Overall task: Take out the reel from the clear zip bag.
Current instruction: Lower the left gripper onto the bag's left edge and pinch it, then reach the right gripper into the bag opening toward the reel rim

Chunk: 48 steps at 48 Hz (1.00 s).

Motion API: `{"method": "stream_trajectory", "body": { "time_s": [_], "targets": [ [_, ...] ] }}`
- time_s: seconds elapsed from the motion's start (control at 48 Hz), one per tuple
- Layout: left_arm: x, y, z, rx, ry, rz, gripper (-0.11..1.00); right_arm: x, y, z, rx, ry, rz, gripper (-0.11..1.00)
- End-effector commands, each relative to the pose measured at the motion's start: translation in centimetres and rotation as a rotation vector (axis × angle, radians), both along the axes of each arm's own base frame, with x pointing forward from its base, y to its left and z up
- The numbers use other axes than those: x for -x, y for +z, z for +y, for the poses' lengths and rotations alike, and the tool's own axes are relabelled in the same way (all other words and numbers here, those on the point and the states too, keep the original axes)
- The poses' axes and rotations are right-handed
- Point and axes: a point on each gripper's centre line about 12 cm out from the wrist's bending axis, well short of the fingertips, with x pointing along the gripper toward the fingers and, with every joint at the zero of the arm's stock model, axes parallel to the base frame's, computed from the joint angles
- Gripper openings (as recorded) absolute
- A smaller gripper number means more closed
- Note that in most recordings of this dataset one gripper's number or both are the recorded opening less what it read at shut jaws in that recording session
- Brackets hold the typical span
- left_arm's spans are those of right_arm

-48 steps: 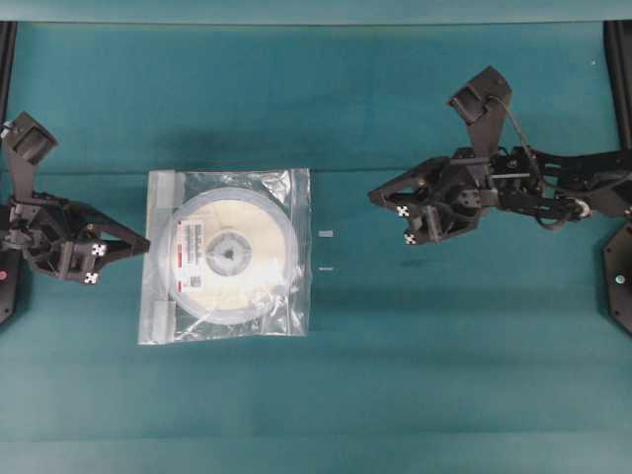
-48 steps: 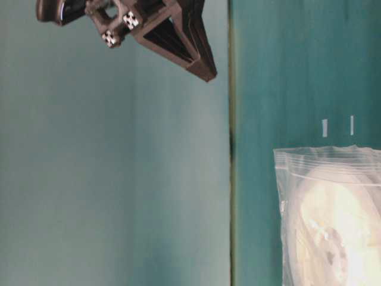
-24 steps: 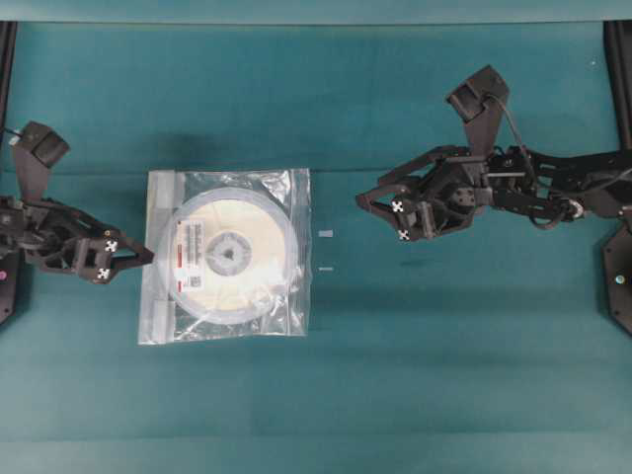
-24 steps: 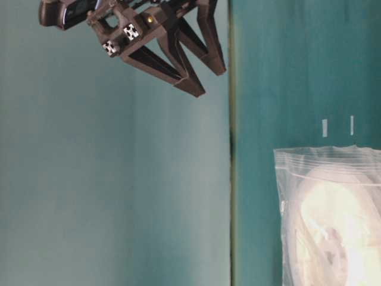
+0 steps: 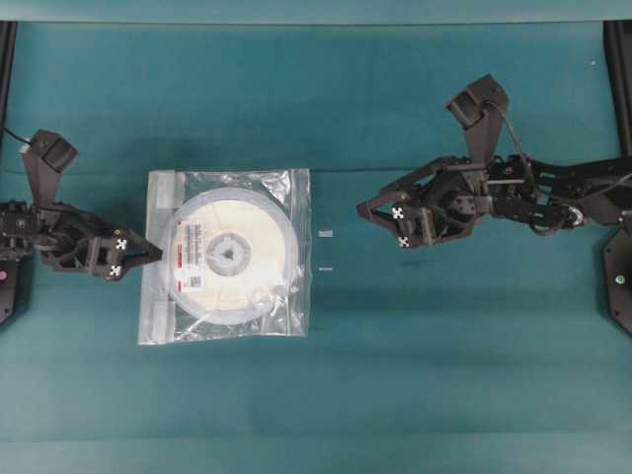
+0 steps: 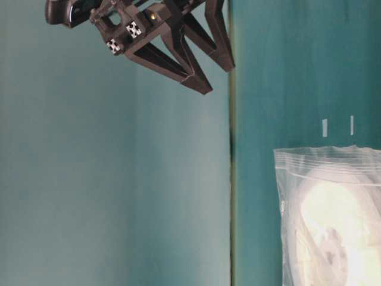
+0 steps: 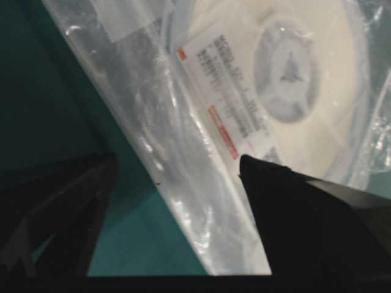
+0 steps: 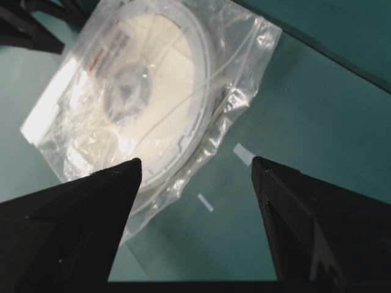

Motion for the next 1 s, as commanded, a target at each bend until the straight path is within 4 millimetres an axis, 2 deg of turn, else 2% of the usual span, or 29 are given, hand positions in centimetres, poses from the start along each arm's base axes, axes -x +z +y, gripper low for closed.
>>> {"method": "stream_trajectory", "body": {
  "time_s": [0.0,0.605,0.813,0.98],
  "targets": [
    [-0.4,-0.1,0.1,-0.001,0.003,-0.012,0.93,-0.2,0.4,0.2,-0.006,-0.001,-0.015,0.86],
    [-2.0,-0.3,0.3,-0.004,0.001,-0.035,0.91,-0.1,0.1,0.7,-0.015,0.016,0.002,0.86],
    [-2.1,-0.1,0.4,-0.005,0.001,-0.040,0.77,-0.1,0.2,0.7,-0.014,0.017,0.001,0.86],
    [-2.0,-0.3,0.3,-0.003,-0.003,-0.007,0.59,-0.1,0.1,0.7,-0.015,0.018,0.004,0.86]
  ]
}}
